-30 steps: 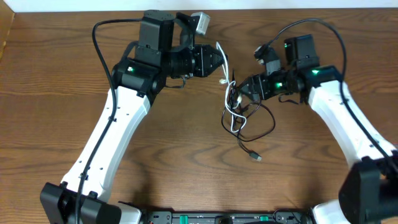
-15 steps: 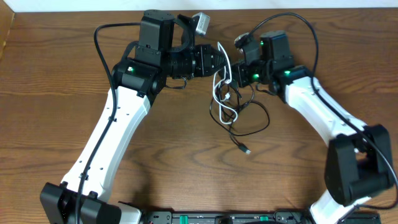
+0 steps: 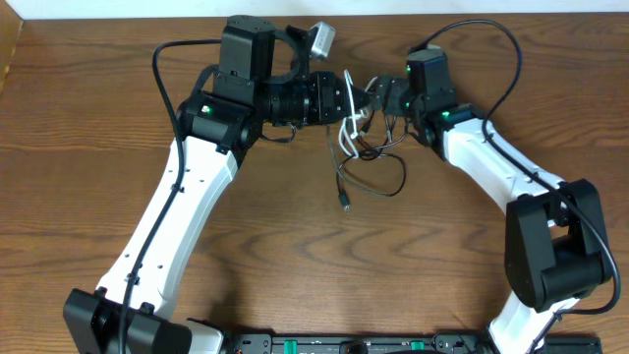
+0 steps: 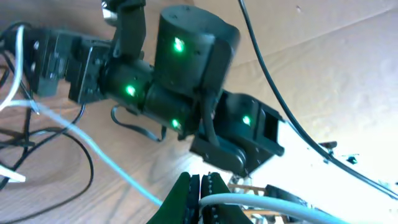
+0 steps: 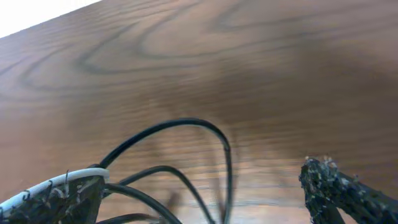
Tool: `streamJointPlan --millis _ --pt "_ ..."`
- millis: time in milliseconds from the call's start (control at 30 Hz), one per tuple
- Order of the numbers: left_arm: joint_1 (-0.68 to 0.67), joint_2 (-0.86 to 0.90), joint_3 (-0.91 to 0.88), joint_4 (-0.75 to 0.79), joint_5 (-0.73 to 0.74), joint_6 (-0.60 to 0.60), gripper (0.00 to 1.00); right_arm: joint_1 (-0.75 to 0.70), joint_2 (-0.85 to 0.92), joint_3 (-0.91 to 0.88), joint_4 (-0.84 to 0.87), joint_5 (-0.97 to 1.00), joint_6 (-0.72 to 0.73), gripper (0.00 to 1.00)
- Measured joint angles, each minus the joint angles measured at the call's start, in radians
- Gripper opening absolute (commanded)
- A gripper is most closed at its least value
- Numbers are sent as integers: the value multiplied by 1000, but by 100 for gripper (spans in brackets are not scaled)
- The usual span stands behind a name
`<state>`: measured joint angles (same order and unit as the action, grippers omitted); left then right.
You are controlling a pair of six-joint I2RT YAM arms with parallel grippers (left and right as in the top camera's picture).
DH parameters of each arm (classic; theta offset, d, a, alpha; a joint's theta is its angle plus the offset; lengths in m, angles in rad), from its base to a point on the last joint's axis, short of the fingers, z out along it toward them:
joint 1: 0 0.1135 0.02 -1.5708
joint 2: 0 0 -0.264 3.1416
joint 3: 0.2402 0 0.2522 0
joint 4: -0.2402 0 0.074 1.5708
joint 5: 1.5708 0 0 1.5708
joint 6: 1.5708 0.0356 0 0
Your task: Untangle cables
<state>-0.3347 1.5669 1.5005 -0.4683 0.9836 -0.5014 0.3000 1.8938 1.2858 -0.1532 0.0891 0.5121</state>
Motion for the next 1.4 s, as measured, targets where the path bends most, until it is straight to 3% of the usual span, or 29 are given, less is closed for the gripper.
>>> streamJointPlan --millis 67,100,333,500,833,1067,1400 --pt "0 -1 0 -16 29 0 7 -38 0 0 -32 -5 20 75" --pt "0 -2 0 -43 42 2 7 -69 0 2 -64 -48 19 73" --pt "0 -8 3 -268 66 165 8 -162 -61 1 -261 -270 3 75" --pt "0 -8 4 -398 -31 299 7 -172 -171 1 -348 -425 2 73" --pt "0 -9 4 -403 -100 395 7 -92 -182 2 -354 -610 19 71" --pt "0 -9 4 -403 -100 402 8 -28 -180 2 -334 -629 86 62" --pt "0 -10 4 -404 -100 402 7 71 -26 2 -195 -676 201 40"
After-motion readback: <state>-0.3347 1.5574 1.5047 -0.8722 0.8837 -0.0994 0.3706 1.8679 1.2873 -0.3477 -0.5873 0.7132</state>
